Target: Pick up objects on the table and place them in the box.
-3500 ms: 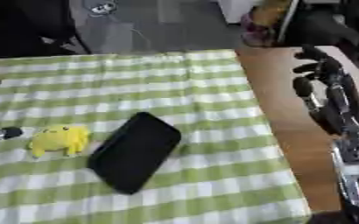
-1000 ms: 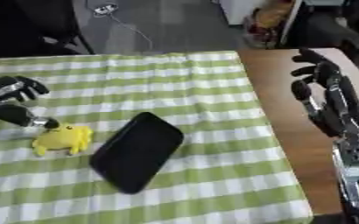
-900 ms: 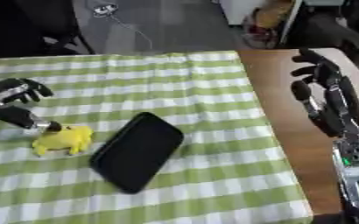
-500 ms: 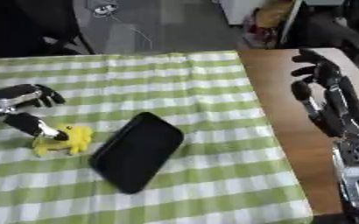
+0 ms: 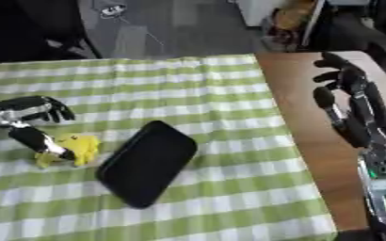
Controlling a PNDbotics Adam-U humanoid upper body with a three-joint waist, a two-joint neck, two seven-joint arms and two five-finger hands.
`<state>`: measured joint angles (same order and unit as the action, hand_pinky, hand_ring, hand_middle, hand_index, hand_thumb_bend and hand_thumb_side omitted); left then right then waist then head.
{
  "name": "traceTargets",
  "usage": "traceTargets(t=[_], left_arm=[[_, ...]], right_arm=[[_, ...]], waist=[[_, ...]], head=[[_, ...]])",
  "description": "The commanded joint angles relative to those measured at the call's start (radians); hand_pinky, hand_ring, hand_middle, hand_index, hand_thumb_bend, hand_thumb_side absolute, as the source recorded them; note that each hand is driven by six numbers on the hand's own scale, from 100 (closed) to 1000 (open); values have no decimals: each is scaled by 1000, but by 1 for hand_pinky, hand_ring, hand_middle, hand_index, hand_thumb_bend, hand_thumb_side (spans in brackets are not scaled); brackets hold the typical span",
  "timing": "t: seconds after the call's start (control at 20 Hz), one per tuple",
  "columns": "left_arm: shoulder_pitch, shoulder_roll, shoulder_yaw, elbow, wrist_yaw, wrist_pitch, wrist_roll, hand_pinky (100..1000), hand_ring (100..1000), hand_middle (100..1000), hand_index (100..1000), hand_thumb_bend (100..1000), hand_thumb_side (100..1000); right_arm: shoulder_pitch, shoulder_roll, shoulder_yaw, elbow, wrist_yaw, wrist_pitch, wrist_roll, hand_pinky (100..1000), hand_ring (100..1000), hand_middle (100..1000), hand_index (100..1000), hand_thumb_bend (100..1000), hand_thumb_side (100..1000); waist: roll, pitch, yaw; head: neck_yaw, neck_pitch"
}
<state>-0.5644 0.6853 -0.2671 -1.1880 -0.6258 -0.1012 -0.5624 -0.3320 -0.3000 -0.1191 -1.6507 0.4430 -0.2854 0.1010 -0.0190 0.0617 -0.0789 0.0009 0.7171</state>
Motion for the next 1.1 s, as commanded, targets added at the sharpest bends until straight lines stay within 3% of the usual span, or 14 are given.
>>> traceTargets(t=[0.05, 0.55, 1.1], left_arm=[[-14, 42, -6, 4, 11, -9, -26, 754, 681, 724, 812, 1000, 426], [-13, 45, -11, 16, 6, -18, -39, 746, 655, 698, 797, 1000, 435], [-33, 7, -18, 14, 4, -23, 14, 709, 594, 643, 748, 987, 465]], right_arm=[[-6, -22, -1, -16, -5, 0, 1, 573, 679, 776, 933, 661, 1000], [-6, -23, -1, -16, -6, -1, 0, 573, 679, 776, 933, 661, 1000], [-10, -22, 1, -17, -5, -2, 3, 574, 680, 777, 933, 662, 1000]], waist=[[4, -12, -2], [5, -12, -2], [3, -11, -2]], head=[[9, -3], [10, -2], [12, -5]])
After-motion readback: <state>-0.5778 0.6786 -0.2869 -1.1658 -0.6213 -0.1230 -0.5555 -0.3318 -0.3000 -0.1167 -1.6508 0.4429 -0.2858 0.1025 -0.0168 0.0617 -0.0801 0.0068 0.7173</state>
